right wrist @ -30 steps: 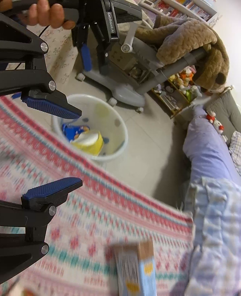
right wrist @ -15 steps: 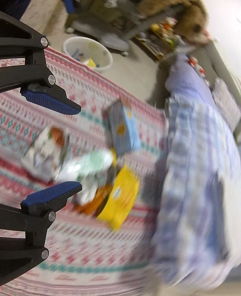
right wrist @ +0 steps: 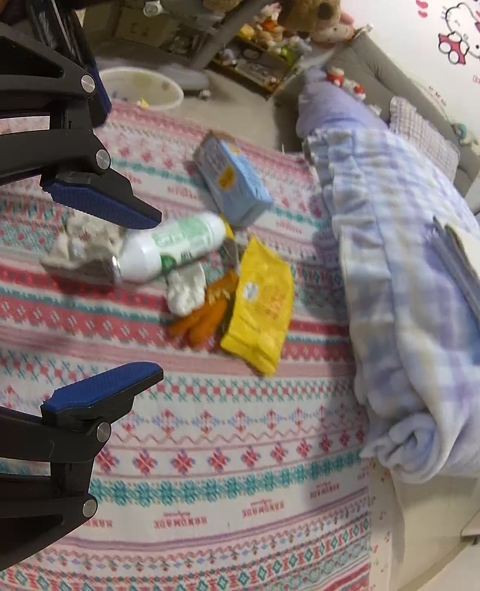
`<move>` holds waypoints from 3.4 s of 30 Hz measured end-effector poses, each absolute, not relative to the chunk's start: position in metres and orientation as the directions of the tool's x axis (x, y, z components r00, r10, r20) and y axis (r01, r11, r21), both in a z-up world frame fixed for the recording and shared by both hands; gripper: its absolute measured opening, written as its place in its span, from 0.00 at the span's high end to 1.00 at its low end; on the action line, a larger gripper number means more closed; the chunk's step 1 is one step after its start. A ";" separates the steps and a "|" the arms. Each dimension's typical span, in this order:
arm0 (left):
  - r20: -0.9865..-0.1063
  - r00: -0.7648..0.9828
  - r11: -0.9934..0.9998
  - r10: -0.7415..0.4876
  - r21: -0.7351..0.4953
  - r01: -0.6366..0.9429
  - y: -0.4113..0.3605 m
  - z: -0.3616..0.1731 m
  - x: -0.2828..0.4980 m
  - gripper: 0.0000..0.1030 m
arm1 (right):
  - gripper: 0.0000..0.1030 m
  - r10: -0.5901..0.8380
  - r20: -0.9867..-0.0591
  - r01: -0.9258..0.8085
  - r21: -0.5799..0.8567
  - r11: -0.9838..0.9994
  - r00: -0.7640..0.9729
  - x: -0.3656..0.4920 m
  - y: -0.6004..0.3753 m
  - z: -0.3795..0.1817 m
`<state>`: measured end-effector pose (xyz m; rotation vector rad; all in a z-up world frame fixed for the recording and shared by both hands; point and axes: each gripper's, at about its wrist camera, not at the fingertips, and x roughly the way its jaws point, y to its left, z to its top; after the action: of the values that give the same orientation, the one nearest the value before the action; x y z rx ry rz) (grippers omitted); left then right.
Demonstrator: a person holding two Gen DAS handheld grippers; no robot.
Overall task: Collect trash
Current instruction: 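Move both grippers back to the rug and grasp the white snack wrapper with the left, then grasp the crumpled white tissue with the right gripper while the left holds the wrapper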
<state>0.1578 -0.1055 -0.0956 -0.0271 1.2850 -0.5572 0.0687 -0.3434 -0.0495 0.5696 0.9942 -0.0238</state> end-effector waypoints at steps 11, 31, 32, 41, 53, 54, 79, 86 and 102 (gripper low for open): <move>-0.911 0.172 0.844 -0.374 -0.258 0.471 -0.140 -0.124 0.147 0.62 | 0.37 0.239 -0.838 0.258 0.402 0.878 0.491 0.104 -0.351 -0.076; -0.868 0.188 0.850 -0.459 -0.368 0.377 -0.068 -0.054 0.143 0.88 | 0.91 0.266 -0.860 0.084 0.333 0.939 0.435 0.136 -0.308 -0.097; -0.862 0.193 0.853 -0.468 -0.384 0.353 -0.058 -0.050 0.147 0.88 | 0.95 0.247 -0.867 0.084 0.312 0.946 0.433 0.135 -0.305 -0.095; -0.845 0.236 0.871 -0.481 -0.430 0.237 -0.008 -0.035 0.169 0.88 | 0.98 0.232 -0.827 0.055 0.301 0.952 0.512 0.125 -0.301 -0.058; -0.851 0.208 0.873 -0.482 -0.445 0.199 0.004 -0.043 0.174 0.88 | 0.80 0.246 -0.883 0.102 0.310 0.945 0.401 0.140 -0.285 -0.109; -0.852 0.206 0.873 -0.482 -0.446 0.197 0.005 -0.043 0.174 0.88 | 0.79 0.234 -0.889 0.095 0.293 0.951 0.393 0.140 -0.282 -0.111; -0.850 0.217 0.877 -0.480 -0.460 0.141 0.027 -0.043 0.182 0.88 | 0.97 0.086 -0.893 0.205 0.194 0.959 0.441 0.134 -0.306 -0.096; -0.849 0.216 0.876 -0.481 -0.465 0.127 0.033 -0.044 0.183 0.88 | 0.97 0.087 -0.867 0.241 0.231 0.943 0.490 0.123 -0.315 -0.080; -0.849 0.227 0.879 -0.476 -0.467 0.099 0.042 -0.043 0.184 0.88 | 0.96 0.080 -0.857 0.260 0.241 0.935 0.508 0.122 -0.313 -0.081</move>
<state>0.1839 0.0424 -0.0427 -0.3457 1.2875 -0.4074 0.1218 -0.3127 -0.0812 0.3625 1.0381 -0.1113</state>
